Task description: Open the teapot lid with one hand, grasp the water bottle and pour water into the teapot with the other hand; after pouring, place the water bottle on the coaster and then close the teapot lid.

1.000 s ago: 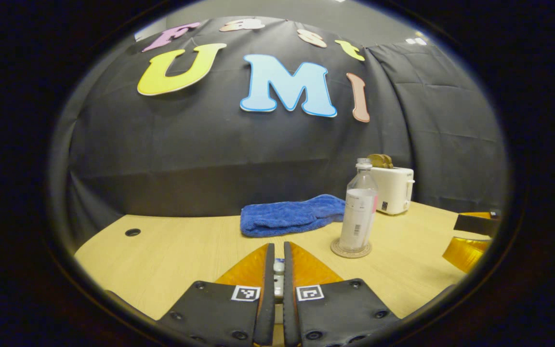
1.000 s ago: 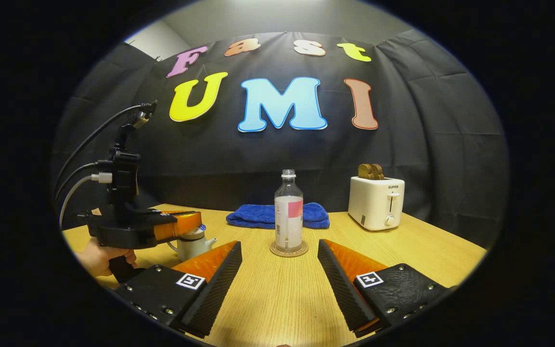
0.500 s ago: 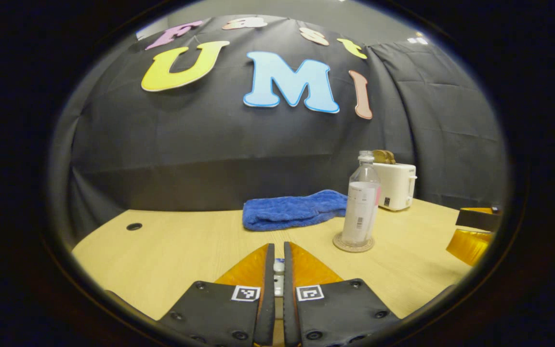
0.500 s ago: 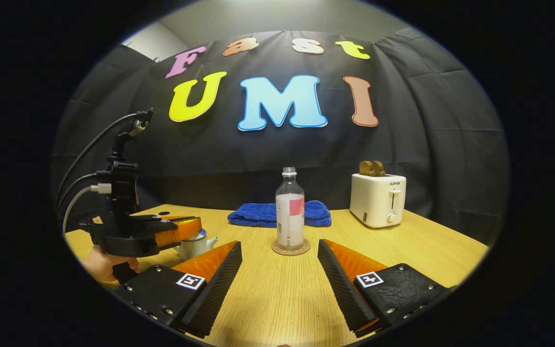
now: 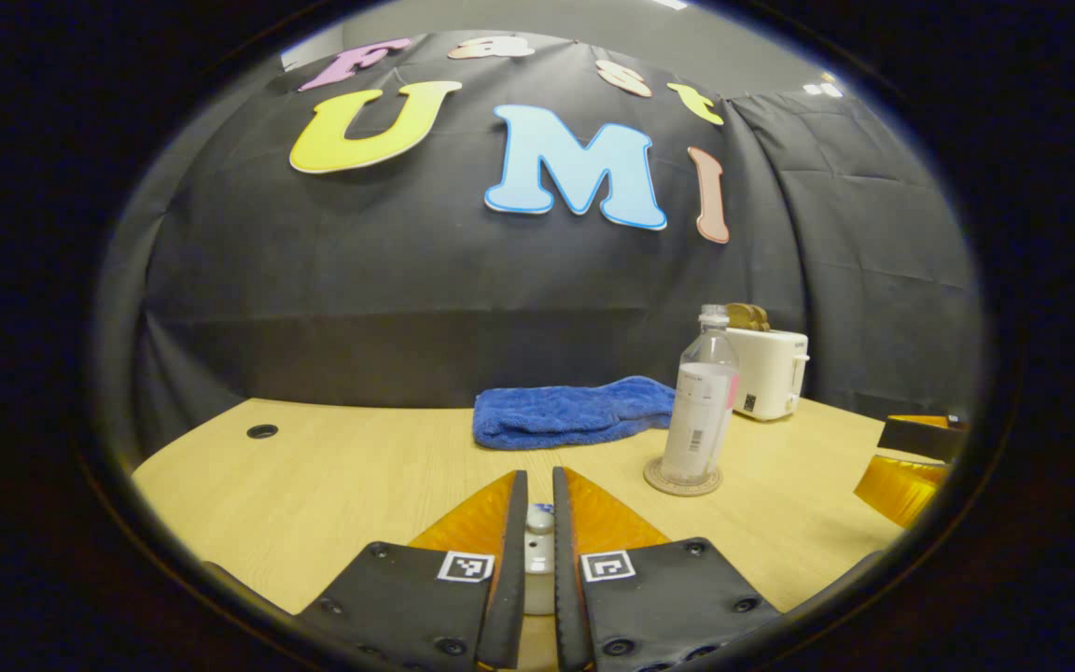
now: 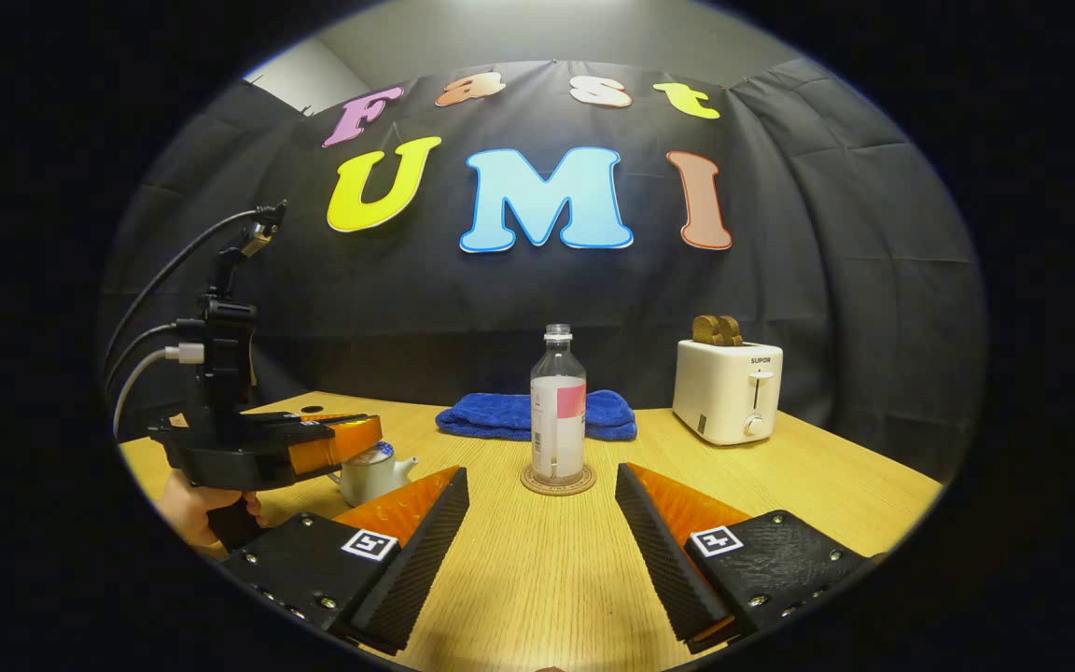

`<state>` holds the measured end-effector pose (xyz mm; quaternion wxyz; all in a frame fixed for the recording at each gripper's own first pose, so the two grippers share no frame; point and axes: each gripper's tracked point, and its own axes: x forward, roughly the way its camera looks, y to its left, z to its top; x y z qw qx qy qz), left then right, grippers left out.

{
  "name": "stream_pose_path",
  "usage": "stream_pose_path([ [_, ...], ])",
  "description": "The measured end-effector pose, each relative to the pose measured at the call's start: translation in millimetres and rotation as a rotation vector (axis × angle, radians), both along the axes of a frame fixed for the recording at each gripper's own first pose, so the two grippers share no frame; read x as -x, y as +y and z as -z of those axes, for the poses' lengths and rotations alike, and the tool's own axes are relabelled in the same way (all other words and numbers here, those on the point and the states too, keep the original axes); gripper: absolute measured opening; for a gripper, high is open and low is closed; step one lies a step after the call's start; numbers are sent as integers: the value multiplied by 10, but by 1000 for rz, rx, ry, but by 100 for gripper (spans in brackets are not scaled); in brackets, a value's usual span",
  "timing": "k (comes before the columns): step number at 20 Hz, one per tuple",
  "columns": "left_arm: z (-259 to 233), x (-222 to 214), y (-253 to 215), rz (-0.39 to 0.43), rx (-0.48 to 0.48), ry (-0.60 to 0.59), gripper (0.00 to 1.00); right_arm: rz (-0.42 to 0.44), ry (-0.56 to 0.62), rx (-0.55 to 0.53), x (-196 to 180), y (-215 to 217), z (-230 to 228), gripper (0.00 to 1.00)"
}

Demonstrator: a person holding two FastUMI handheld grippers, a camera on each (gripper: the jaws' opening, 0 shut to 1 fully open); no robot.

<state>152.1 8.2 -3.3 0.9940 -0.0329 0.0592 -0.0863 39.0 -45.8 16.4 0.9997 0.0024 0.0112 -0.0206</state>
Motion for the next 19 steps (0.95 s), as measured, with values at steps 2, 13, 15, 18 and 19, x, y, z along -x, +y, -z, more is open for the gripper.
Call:
stream_pose_path([
  [2, -99, 90, 40, -17, 16, -23, 23, 12, -23, 2, 22, -28, -53, 98],
  [13, -545, 1074, -5, -50, -49, -114, 100, 32, -109, 50, 293, -20, -374, 98],
  [15, -572, 1239, -1, -66, -36, -117, 97, 28, -124, 45, 433, -9, -460, 98],
  [18, -599, 1459, -47, -88, -33, -119, 97, 43, -124, 68, 629, -77, -491, 98],
  [19, -605, 1517, -56, -97, -36, -121, 97, 46, -124, 78, 697, -103, -496, 98],
])
